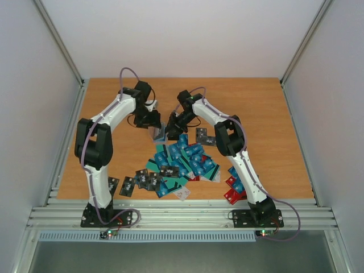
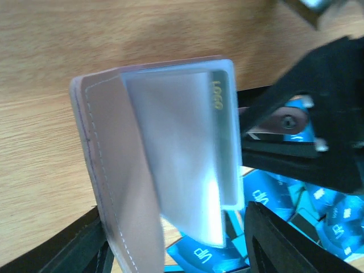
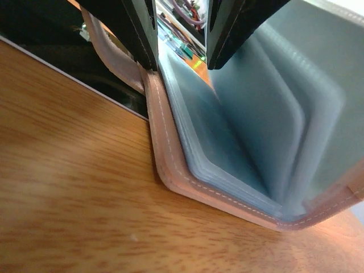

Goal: Put the credit cards into the card holder

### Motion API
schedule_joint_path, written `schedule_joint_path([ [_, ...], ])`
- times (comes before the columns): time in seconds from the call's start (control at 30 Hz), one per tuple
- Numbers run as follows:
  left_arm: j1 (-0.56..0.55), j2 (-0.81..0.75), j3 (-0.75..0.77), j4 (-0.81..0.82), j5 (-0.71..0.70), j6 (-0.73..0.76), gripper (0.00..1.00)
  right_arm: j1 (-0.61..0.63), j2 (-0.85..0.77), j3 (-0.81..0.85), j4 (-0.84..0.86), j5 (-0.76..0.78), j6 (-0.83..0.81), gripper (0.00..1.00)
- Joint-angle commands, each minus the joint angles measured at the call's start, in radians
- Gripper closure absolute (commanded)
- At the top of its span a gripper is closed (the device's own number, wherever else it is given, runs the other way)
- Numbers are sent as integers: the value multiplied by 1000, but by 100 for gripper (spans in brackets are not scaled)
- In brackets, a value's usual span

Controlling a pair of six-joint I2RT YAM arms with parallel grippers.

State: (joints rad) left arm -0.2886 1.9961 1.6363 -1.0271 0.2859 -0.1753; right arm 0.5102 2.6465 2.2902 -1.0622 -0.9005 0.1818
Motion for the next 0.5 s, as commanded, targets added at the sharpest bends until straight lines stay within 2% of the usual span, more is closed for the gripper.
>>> schedule_joint_path([
  [0.0, -42, 12, 79, -42, 7, -1, 38, 30, 60, 12, 16, 48, 9, 74],
  [0.1, -49, 14, 98, -48, 42, -6, 38, 31, 55, 15, 11, 52, 4, 74],
  [0.3, -50, 15, 26, 61, 330, -29, 38, 30, 43, 26, 1, 62, -7, 75],
  [0.47, -50, 19, -55, 168, 430, -68, 39, 29, 2, 27, -5, 76, -12, 75],
])
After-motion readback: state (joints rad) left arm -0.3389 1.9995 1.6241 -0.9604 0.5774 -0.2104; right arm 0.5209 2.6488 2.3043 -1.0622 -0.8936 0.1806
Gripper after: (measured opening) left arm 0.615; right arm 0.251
